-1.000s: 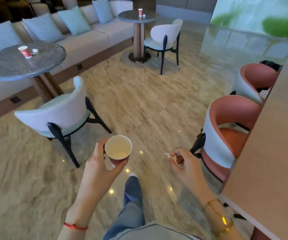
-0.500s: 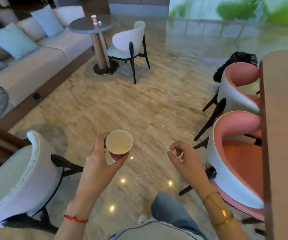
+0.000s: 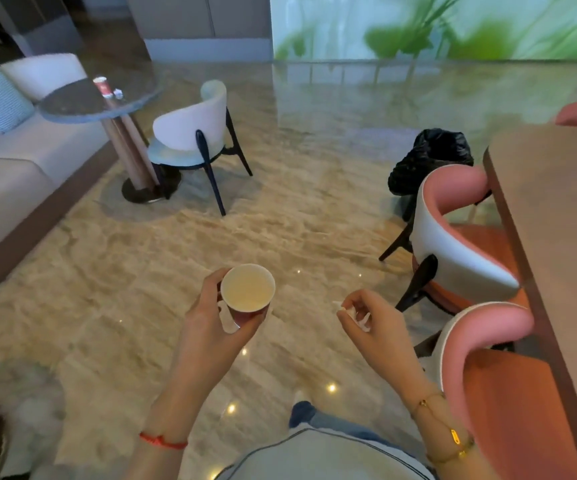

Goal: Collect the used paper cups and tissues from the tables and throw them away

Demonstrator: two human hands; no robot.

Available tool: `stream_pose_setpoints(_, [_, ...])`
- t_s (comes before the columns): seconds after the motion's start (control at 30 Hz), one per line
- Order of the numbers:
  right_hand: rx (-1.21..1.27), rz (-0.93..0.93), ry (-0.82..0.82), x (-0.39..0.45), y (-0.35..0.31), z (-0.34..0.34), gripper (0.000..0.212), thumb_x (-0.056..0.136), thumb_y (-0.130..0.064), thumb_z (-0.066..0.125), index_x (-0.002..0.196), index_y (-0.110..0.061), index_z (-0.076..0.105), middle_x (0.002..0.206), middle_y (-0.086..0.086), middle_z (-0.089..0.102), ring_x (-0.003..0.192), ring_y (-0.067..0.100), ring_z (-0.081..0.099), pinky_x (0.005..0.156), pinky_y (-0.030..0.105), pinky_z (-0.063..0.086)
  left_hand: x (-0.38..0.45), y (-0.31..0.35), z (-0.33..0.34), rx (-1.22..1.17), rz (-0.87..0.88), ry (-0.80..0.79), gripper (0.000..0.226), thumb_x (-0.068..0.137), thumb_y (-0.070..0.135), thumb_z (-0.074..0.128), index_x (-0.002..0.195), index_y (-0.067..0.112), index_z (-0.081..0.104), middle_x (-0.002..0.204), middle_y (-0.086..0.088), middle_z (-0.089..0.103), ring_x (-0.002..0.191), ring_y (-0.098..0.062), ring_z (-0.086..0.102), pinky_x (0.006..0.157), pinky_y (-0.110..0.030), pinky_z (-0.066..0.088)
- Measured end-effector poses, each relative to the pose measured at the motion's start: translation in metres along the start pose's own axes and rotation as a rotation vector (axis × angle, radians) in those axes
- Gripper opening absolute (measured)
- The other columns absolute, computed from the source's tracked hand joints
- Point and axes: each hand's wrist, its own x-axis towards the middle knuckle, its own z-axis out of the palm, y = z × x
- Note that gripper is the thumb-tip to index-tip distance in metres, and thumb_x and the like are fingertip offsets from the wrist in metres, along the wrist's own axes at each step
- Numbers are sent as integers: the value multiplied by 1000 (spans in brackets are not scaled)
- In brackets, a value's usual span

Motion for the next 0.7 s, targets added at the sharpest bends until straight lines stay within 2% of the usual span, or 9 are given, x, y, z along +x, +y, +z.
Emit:
stream_pose_setpoints(0.1, [-2,7,29,78,9,-8,9,88,-22,67,90,-25,59,82,-10,57,77,3,54,68,19,45,82,4,18,-5,33,-19,73,70,38,83,131,29,43,118,16,57,103,2,56,80,-8,45])
stream_pose_setpoints(0.2, [2,26,61,143,20,-14,10,87,-21,67,89,-25,58,80,-12,56,78,4,54,67,14,43,154,5,38,-11,61,-43,72,70,40,82,130,31,43,117,19,56,102,9,53,79,-3,42])
stream_pose_setpoints(0.37, [-12,86,82,230,50,-11,12,87,-22,67,88,-29,57,78,-16,54,81,3,54,67,8,39,259,-3,76,-45,90,-125,71,71,41,82,128,33,41,116,27,52,105,8,53,80,-3,42])
stream_pose_setpoints(0.5, [-13,151,92,308,79,-2,8,87,-26,67,89,-28,59,80,-13,56,77,2,55,65,11,40,351,-15,111,-76,120,-174,70,71,38,84,128,35,42,118,30,52,108,8,52,83,-6,43])
stream_pose_setpoints(0.7, [-29,184,152,456,113,5,7,88,-29,66,91,-30,59,80,-12,57,78,2,55,67,14,42,511,-22,156,-91,178,-210,67,72,43,81,126,39,41,117,33,50,106,9,51,81,-3,41])
